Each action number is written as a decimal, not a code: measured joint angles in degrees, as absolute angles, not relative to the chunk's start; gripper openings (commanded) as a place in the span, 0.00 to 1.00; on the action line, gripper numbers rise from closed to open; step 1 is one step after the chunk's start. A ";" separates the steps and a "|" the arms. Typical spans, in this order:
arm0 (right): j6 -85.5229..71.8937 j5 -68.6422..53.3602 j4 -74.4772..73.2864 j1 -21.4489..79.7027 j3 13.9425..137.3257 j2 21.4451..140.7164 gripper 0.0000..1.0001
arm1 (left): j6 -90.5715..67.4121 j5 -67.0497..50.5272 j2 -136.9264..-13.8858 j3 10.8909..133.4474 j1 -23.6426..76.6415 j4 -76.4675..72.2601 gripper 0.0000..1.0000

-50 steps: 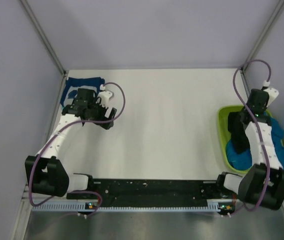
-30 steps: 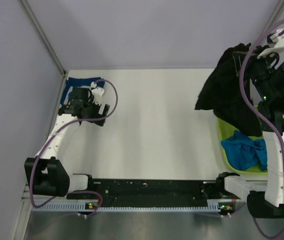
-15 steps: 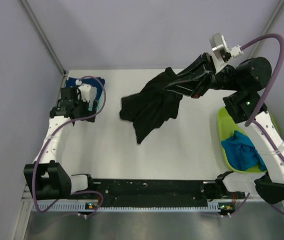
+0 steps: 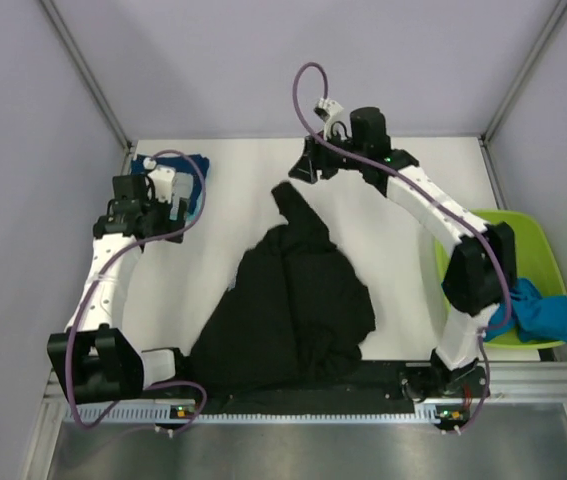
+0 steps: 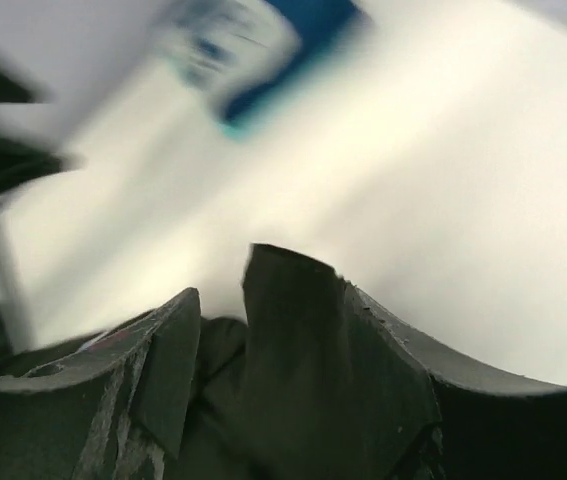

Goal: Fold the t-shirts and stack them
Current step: Move the tshirt to the center of the board, then flatten out the tshirt

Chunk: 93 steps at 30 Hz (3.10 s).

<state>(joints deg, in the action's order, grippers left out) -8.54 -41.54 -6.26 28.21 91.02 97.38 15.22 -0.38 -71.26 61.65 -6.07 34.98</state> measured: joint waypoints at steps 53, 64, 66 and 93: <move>-1.06 7.73 -38.13 18.98 82.96 101.01 0.53 | 38.41 -19.51 -78.87 61.80 20.99 48.18 0.82; 3.07 -0.10 -36.99 19.00 105.14 127.83 0.57 | 32.62 -9.98 -85.49 58.37 27.03 45.76 0.01; 3.29 -1.41 -37.15 19.00 105.65 130.19 0.53 | 32.29 -9.34 -86.08 58.33 26.02 45.56 0.00; 4.84 -1.21 -37.87 15.73 110.85 76.79 0.00 | 39.99 13.43 -66.15 91.53 19.20 57.10 0.00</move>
<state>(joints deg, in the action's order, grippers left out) 4.84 -1.21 -37.87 15.73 110.85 76.79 39.99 13.43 -66.15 91.53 19.20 57.10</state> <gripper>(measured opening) 0.008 0.009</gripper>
